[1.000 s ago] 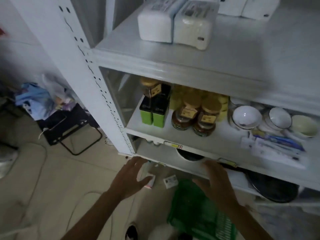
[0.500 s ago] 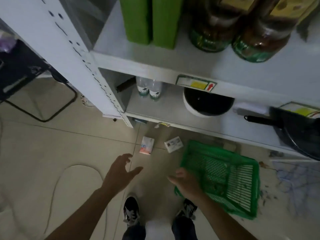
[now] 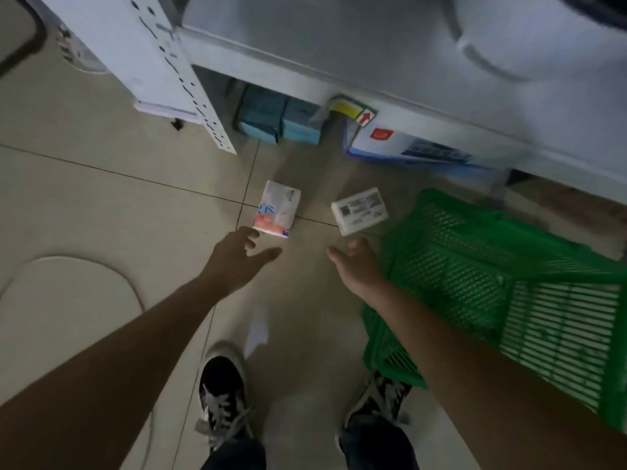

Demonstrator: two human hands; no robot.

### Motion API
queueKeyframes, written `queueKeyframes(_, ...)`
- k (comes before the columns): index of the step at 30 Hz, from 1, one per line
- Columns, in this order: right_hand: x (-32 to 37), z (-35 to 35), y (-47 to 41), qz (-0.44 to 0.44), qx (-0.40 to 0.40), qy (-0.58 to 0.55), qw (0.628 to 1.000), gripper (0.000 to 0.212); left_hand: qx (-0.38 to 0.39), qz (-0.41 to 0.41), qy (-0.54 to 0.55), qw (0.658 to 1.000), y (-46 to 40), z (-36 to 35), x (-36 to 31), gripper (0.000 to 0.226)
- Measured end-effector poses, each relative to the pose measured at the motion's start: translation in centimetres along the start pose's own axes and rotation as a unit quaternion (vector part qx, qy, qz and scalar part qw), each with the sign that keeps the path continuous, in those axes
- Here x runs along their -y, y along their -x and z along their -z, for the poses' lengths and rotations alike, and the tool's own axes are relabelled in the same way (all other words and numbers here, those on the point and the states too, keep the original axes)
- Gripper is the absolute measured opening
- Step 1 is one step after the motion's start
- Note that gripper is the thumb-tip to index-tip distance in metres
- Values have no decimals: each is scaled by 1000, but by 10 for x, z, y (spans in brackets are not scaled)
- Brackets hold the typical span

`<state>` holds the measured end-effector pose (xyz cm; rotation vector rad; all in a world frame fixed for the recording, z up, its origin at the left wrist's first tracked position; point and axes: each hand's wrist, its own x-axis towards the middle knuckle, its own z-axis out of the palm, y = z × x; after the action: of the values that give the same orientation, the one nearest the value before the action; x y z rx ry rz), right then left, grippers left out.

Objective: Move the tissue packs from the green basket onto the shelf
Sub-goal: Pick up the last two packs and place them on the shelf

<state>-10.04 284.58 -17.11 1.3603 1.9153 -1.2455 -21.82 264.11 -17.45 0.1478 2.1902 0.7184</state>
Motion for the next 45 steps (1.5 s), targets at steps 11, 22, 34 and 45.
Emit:
queueKeyframes(11,-3,-39,-137,-166,-162,-373,899,83,-62,40,26,997,-125,-38,22,81)
queueKeyframes(22,-8,-30,-171,-215,-112,-353,904,101,-13,62,110,992,-160,-48,20,54)
queueKeyframes(34,-9,-35,-89,-124,50,-399,907,71,-3,132,193,972,-62,-40,63,67)
queueKeyframes(45,59,6,45,44,70,-299,951,96,50,94,337,935,79,46,7,62)
